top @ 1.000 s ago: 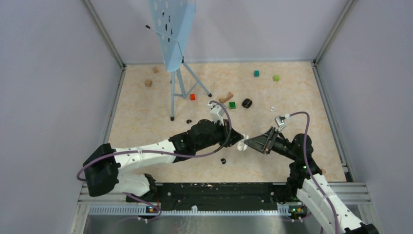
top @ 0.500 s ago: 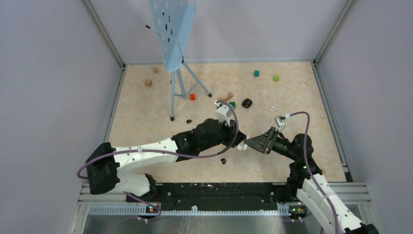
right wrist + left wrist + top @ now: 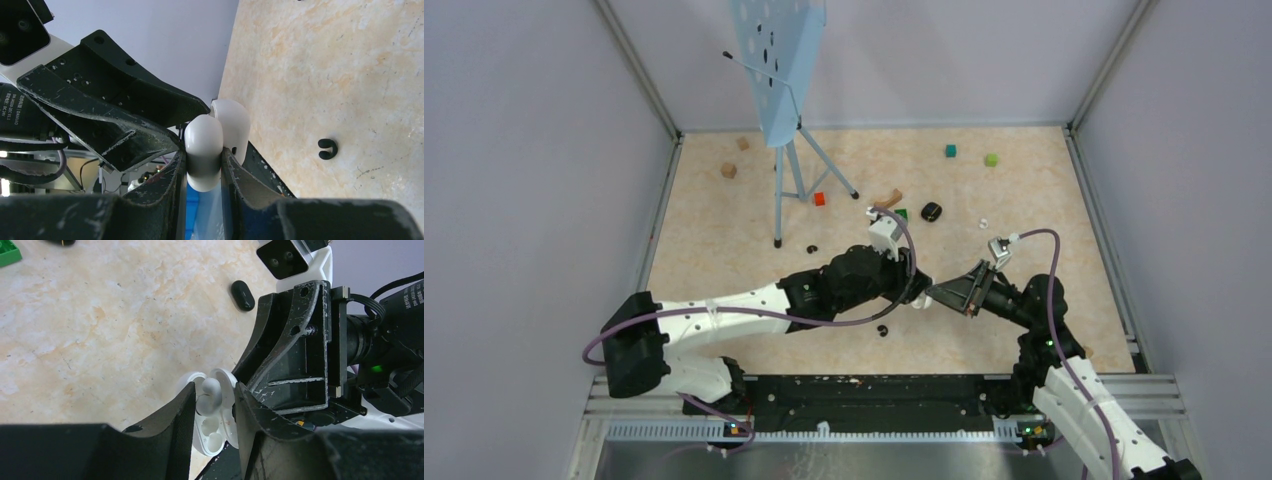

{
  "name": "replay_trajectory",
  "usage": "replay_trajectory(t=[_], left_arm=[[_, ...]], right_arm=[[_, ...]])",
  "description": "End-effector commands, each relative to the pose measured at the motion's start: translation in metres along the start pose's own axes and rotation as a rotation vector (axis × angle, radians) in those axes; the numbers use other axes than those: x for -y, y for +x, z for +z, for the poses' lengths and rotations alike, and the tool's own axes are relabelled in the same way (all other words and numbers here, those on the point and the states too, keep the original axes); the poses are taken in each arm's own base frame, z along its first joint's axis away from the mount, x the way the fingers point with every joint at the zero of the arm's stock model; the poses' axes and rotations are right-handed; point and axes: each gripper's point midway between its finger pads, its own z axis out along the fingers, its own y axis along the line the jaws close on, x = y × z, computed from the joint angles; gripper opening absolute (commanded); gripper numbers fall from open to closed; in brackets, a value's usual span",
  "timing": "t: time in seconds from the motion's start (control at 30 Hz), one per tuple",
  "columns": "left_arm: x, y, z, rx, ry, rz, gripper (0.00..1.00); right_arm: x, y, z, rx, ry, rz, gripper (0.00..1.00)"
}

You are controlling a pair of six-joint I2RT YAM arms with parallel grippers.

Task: Insert the wireless bluetooth earbuds into the charging case
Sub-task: Insert the left earbud into the left side groove of the charging case.

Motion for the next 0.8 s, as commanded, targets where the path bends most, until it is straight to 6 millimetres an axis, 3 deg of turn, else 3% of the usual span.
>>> replay_trajectory(t=[0.0,0.17,0.43,0.77], left_arm=[[0.014,-0.025,-0.009,0.066,0.015,0.008,0.41],[0.015,-0.032,-0.016,0.091,0.014,0.013,0.35],[0.025,-0.023,-0.01,0.043,0.066,0.081,0.29],[0.013,-0.023,-0.002,0.029,-0.024,0.152,0.27]], right_arm=[[-0.013,-0.007,-0.001,0.027,-0.045,-0.048,0.0],[-0.013,-0.007,-0.001,0.029,-0.043,-0.047,0.0],[-0.014,-0.008,0.0,0.028,-0.045,-0.048,0.0],[-0.016,-0.008,0.0,0.028,-0.047,-0.051,0.0]])
